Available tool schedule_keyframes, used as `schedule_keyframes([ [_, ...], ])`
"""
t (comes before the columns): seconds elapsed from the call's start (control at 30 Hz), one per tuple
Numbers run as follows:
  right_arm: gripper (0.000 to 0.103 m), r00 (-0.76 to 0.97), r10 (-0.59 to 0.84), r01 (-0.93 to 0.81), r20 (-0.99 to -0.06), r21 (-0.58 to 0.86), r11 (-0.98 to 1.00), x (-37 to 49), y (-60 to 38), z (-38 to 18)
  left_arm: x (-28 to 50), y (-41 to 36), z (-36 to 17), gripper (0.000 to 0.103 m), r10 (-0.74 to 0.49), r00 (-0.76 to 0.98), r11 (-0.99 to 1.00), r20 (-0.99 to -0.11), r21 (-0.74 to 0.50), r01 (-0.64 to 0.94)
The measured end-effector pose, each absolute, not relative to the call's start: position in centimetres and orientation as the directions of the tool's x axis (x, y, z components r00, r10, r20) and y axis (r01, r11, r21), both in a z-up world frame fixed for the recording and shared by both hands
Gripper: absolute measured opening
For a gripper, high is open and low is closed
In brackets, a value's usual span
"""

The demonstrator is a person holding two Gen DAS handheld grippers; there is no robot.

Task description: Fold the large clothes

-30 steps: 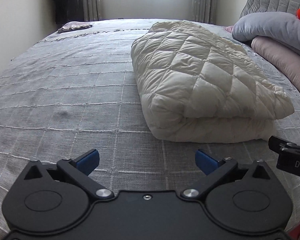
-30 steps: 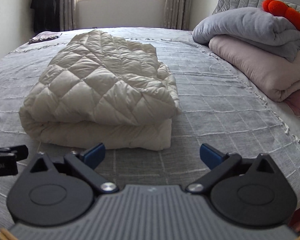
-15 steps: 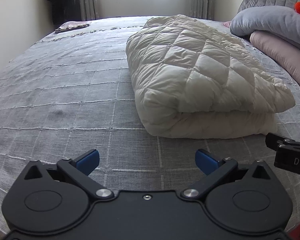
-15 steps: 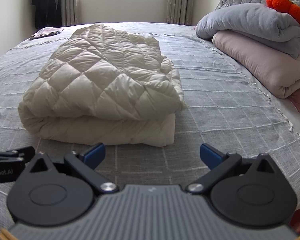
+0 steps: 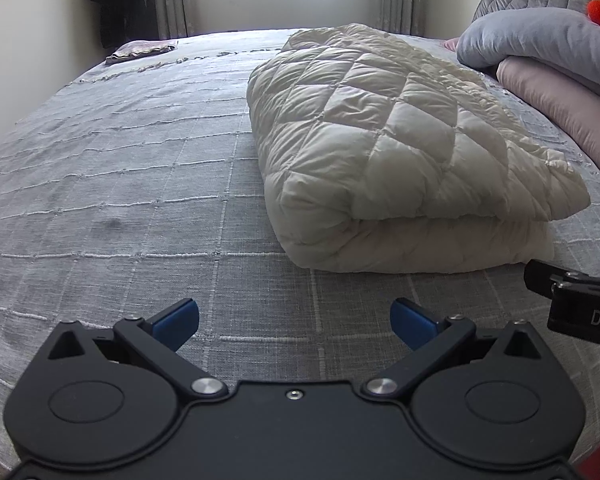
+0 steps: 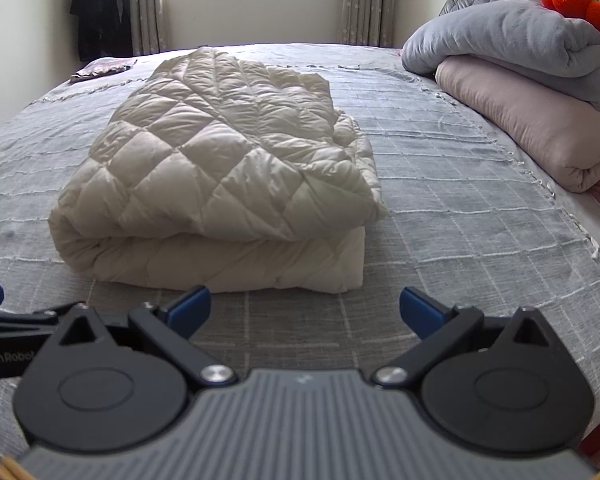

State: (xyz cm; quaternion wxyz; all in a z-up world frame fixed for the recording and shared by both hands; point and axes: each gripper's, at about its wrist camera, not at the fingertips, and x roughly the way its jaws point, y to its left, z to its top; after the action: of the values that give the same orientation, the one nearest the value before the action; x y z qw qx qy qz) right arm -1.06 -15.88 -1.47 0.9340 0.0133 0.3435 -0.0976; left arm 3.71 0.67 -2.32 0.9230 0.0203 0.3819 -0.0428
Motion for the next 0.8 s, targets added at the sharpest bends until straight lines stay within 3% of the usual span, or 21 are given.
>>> schedule_keyframes([
  [0.8,0.103,0.746,-0.164,0.187,-0.645,-0.034,0.982,-1.01,-15.80,-1.49,3.73,0.47,-2.39,0.103,-0.067,0.704,0.995,-0.707,0.006,0.102],
])
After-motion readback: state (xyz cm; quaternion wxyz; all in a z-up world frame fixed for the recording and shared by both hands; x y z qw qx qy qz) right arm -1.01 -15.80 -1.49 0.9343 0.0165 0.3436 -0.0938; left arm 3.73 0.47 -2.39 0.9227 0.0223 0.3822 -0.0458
